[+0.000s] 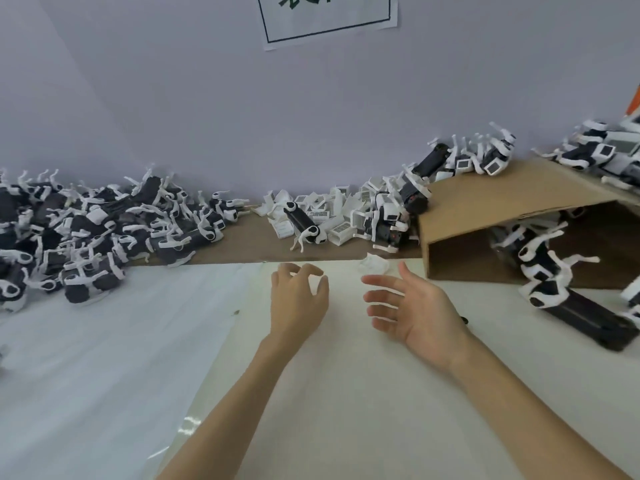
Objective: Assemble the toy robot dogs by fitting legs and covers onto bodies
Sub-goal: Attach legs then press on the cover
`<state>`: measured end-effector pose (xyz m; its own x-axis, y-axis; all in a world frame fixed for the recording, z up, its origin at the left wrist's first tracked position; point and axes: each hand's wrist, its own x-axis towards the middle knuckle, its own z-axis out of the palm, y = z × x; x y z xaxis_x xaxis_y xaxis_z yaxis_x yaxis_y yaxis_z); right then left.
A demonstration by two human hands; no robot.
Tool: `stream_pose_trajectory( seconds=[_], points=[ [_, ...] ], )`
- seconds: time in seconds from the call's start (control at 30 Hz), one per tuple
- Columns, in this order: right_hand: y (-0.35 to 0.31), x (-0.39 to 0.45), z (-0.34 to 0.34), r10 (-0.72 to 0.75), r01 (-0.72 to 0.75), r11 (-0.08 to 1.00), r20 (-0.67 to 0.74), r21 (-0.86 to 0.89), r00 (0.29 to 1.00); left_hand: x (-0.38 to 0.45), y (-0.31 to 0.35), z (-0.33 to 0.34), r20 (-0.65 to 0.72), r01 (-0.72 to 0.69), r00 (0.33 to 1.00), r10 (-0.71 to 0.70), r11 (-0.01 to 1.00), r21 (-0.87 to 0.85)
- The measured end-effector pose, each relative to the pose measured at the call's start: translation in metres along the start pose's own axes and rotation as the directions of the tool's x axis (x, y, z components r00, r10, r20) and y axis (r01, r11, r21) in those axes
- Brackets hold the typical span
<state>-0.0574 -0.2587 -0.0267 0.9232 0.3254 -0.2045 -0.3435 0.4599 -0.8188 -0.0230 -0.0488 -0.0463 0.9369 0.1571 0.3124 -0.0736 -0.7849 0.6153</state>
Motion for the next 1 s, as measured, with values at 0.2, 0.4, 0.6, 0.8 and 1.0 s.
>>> stream_pose_trajectory(
  seconds=[0.2, 0.4, 0.6, 0.8, 1.0],
  points=[
    [0.001, 0.007, -0.001, -0.009, 0.008, 1.000, 0.028, 0.006, 1.000, 0.087, 0.008, 0.006, 0.128, 0.012, 0.991, -0.031, 0.989, 0.146],
    [-0.003, 0.006, -0.007, -0.002, 0.002, 0.999, 0.010, 0.054, 1.000, 0.118, 0.012, 0.001, 0.074, 0.048, 0.996, -0.054, 0.995, 0.090],
    [-0.007, 0.007, -0.007, -0.108, 0.130, 0.979, -0.148, 0.154, 0.983, 0.052, 0.037, -0.020, -0.060, -0.077, 0.996, 0.058, 0.923, -0.376],
    [-0.015, -0.004, -0.008, -0.119, 0.121, 0.990, -0.032, 0.074, 0.992, -0.039, 0.043, -0.015, -0.129, -0.539, 0.841, 0.525, 0.798, -0.271],
    [-0.010, -0.019, -0.006, -0.297, 0.221, 0.901, -0.161, -0.372, 0.941, -0.053, 0.044, -0.013, 0.054, -0.768, 0.622, 0.781, 0.622, -0.151]
  ],
)
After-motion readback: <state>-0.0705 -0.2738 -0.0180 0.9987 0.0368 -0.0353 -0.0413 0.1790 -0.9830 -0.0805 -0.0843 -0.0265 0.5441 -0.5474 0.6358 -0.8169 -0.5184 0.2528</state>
